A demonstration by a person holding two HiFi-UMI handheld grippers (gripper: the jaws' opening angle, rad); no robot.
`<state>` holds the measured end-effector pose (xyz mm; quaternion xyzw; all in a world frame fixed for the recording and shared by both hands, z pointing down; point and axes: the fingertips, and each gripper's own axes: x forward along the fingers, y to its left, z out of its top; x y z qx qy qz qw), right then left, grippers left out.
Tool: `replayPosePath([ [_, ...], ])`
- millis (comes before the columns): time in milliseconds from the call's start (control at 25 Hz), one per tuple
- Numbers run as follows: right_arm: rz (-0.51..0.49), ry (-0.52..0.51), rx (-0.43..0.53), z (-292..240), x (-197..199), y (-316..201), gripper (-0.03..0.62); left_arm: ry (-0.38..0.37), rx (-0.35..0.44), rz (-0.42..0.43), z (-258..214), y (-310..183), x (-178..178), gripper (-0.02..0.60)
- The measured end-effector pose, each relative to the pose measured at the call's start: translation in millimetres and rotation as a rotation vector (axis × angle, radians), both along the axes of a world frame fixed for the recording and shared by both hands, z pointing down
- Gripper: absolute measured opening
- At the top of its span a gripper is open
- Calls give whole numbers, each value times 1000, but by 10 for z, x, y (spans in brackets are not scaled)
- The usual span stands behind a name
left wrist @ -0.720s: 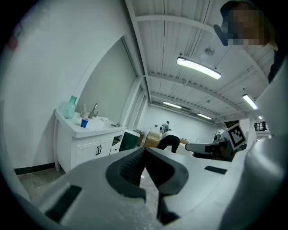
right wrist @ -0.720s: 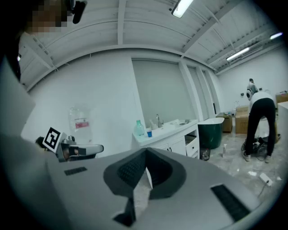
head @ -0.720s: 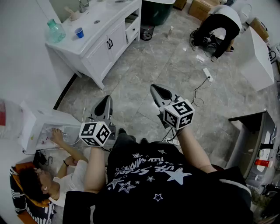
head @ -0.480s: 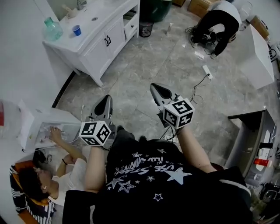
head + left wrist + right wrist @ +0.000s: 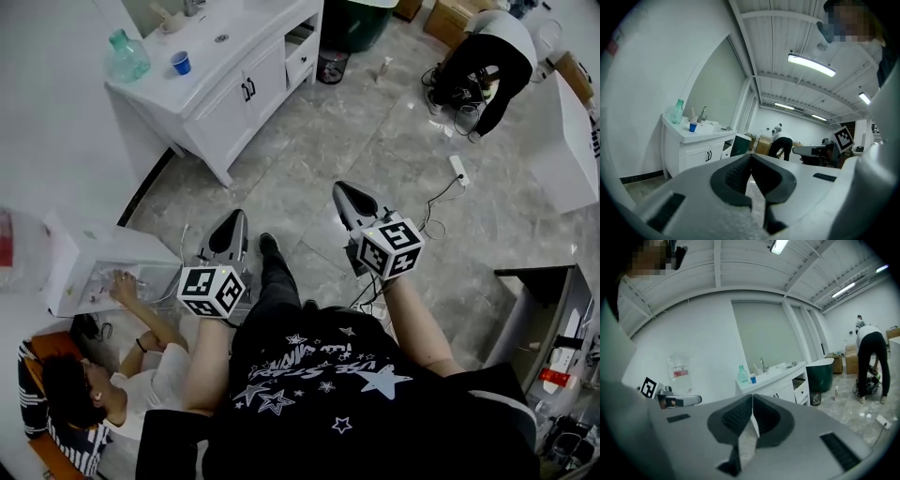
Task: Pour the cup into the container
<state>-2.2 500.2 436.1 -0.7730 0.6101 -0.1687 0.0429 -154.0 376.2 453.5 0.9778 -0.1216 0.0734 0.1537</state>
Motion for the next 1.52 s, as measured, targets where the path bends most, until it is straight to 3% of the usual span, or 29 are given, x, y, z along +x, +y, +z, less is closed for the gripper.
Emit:
replayPosePath([
  [120,-23,9,2,-3,129,-313,131,2,13,-10,16,-306,119,9],
  [360,-111,49,-53,89,411,-1208,253,8,-9,-65,31,-1161,396,9],
  [960,-238,82,-113,140,926,-3574,379,5,-27,-200,-20,-3155,730,9],
  [1280,-322,98,-145,315,1132,-4289,365,-49,-14,-261,73,-3699,757,9],
  [1520,-442,149,-141,395,1435,-5087,371,-90,0,-371,134,-4259,803,9],
])
